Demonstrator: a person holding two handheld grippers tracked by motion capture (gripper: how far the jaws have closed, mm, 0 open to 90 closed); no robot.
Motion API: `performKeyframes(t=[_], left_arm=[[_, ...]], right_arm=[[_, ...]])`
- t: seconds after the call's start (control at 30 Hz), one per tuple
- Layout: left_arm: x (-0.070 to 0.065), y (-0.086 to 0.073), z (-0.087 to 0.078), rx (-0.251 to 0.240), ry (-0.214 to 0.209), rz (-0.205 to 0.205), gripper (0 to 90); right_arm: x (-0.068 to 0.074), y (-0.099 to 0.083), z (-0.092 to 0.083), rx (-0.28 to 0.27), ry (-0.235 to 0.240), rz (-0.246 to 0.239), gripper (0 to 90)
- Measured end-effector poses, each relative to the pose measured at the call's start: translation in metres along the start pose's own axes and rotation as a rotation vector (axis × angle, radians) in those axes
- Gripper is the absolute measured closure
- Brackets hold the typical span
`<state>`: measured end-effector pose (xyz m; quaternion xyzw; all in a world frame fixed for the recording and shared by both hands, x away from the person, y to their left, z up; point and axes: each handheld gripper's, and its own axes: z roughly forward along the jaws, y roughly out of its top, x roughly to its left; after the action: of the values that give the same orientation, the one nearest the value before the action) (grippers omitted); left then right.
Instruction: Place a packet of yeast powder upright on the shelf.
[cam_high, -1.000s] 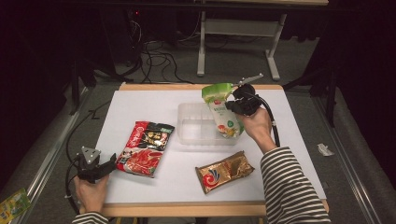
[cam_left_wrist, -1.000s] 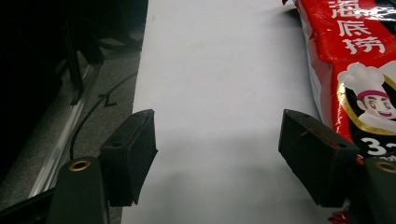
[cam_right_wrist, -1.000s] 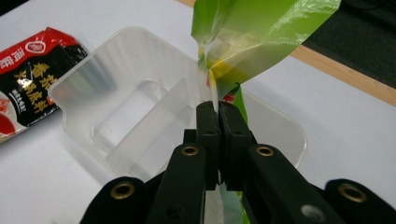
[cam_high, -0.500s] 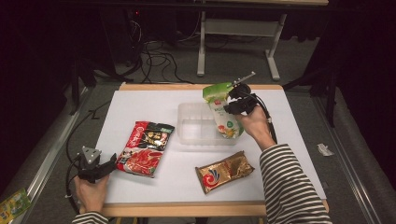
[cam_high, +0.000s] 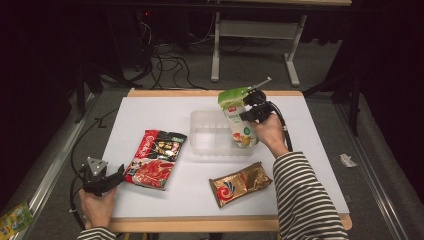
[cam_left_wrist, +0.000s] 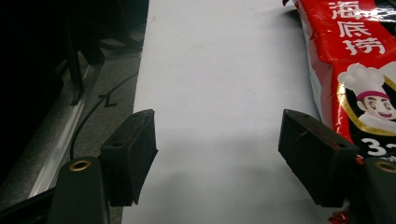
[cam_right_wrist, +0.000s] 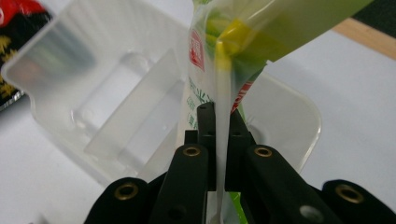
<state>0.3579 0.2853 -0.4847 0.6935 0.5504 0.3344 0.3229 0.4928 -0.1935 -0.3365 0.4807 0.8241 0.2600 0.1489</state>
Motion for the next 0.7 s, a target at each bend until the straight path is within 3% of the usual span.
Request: performKeyframes(t=[0.07, 0.1, 0.13, 0.17, 0.2, 0.27, 0.37, 0.53, 0.7], left_arm=[[0.0, 0.0, 0.0, 0.002, 0.004, 0.004, 28.0], [0.0, 0.0, 0.0, 0.002, 0.004, 0.004, 28.0], [0.0, 0.0, 0.0, 0.001, 0.005, 0.004, 28.0], [0.0, 0.0, 0.0, 0.001, 0.005, 0.004, 28.0], [0.0, 0.0, 0.0, 0.002, 0.006, 0.005, 28.0], [0.0, 0.0, 0.0, 0.004, 0.007, 0.005, 28.1], [-0.001, 0.0, 0.0, 0.004, 0.006, 0.007, 28.1], [0.0, 0.0, 0.0, 0.002, 0.006, 0.003, 28.1], [0.0, 0.0, 0.0, 0.005, 0.007, 0.005, 28.1]], right_arm=[[-0.006, -0.006, -0.005, -0.098, 0.002, 0.048, 90.0], [-0.006, -0.006, -0.005, -0.098, 0.002, 0.048, 90.0], [-0.01, -0.01, -0.006, -0.162, 0.003, 0.094, 90.0], [-0.01, -0.01, -0.006, -0.162, 0.003, 0.094, 90.0], [-0.012, -0.014, -0.003, -0.208, 0.017, 0.136, 90.0], [-0.011, -0.017, -0.001, -0.236, 0.014, 0.144, 90.0], [-0.008, -0.022, 0.003, -0.246, 0.025, 0.146, 90.0], [0.001, -0.025, 0.005, -0.188, 0.009, 0.082, 88.7], [0.0, -0.029, 0.002, -0.14, 0.025, 0.07, 87.1]])
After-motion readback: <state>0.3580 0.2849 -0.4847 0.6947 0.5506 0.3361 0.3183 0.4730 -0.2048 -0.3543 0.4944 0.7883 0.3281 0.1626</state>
